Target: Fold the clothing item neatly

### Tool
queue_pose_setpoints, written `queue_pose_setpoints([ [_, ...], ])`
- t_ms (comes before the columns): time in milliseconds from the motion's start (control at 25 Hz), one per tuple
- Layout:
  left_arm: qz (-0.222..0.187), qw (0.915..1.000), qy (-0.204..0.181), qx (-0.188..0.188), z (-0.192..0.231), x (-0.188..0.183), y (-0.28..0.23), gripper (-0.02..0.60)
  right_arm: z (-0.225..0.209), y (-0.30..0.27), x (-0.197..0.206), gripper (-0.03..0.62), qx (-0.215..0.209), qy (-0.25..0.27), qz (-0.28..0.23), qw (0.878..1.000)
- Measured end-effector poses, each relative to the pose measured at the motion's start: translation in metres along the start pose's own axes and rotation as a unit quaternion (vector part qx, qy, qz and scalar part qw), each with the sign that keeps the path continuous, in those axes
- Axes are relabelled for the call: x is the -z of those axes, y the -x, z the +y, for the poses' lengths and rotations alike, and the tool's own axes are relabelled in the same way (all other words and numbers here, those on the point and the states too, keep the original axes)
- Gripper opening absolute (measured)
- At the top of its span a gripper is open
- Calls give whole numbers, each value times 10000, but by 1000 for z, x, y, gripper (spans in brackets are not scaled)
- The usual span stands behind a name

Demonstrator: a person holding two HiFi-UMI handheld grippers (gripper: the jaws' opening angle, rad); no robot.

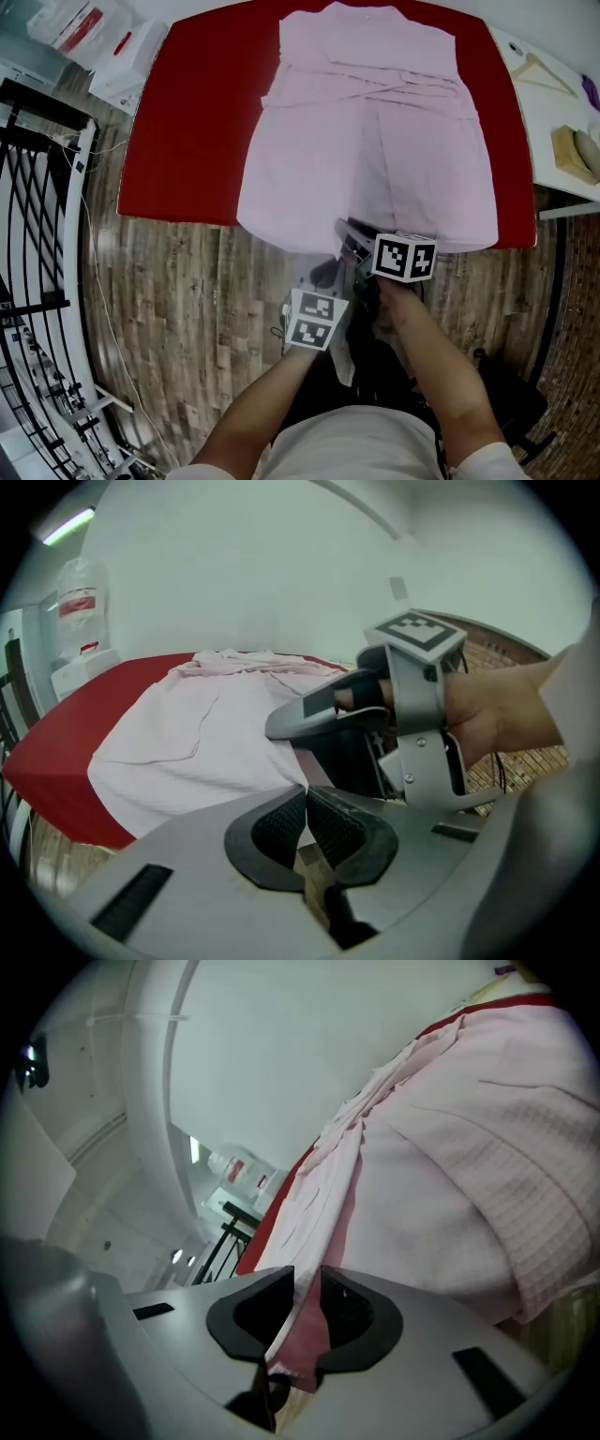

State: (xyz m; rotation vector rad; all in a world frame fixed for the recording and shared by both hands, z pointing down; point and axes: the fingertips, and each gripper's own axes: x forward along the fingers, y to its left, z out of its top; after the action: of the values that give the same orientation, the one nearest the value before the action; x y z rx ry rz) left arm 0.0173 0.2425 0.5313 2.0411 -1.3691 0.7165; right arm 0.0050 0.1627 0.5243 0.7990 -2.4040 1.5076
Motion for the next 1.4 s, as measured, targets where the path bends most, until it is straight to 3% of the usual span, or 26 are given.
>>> queue_pose_setpoints([
  [80, 42, 10000, -48, 54, -3, 2, -1, 9, -2, 4, -2, 44, 124, 24, -40, 9999],
  [200, 102, 9998, -128, 149, -8, 5, -5, 9, -5, 15, -8, 27, 252, 210, -156, 9993],
  [600, 229, 9985, -210, 459, -28, 2, -17, 9, -10, 42, -23, 21, 746, 1047, -431, 9908],
  [1000, 744, 9937, -29, 842, -34, 26, -31, 12, -38, 56, -15, 25, 1227, 1029, -450, 9861],
  [1160, 590, 9924, 236, 1051, -36, 25, -25, 32, -41, 71, -11, 25, 1396, 1513, -448, 9776],
  [1400, 114, 9881, 576, 1425, -48, -8, -23, 41, -65, 106, 0, 25, 1969, 2207, -385, 9545],
])
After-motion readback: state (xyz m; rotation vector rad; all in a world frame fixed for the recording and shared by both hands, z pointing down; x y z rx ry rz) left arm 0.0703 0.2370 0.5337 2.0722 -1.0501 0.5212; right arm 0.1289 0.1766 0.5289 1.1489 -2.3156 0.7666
